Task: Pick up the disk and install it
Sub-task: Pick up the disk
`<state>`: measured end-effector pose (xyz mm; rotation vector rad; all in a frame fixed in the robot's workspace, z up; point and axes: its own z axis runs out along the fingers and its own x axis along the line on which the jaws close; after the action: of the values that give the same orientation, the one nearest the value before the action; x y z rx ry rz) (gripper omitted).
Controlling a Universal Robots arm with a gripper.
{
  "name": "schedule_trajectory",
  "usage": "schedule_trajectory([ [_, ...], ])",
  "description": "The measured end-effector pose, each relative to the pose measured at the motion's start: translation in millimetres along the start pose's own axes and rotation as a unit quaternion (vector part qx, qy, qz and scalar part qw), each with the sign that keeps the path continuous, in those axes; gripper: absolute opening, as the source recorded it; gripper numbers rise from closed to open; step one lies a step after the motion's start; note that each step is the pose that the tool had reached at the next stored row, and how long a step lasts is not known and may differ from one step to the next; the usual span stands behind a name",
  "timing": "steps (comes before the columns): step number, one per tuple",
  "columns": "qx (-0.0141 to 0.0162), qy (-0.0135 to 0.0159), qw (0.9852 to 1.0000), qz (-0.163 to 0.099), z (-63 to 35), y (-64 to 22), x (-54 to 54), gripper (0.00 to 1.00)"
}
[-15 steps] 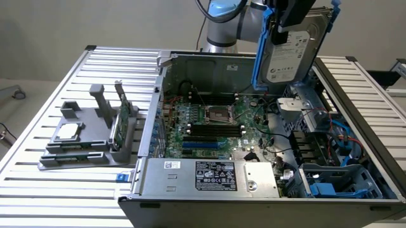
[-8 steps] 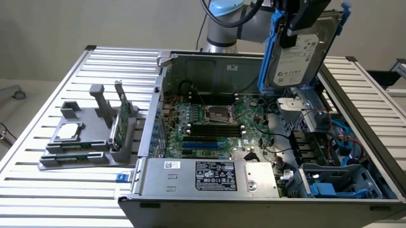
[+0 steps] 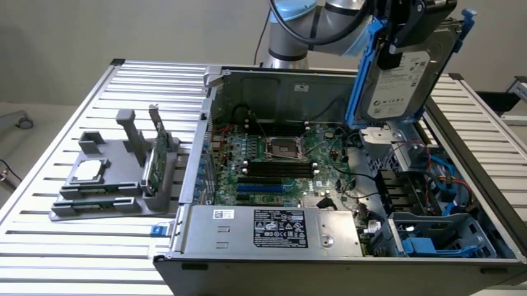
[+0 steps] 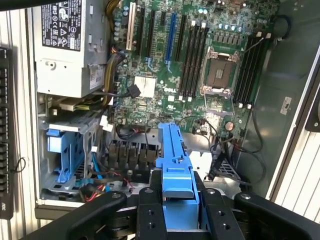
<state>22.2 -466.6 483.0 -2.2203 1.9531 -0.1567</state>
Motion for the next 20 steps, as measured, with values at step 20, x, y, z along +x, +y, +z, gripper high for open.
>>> schedule_trajectory([
  [20, 0.0001, -0.0011, 1.0, 0.0, 2.2, -19.3, 44.9, 0.33],
])
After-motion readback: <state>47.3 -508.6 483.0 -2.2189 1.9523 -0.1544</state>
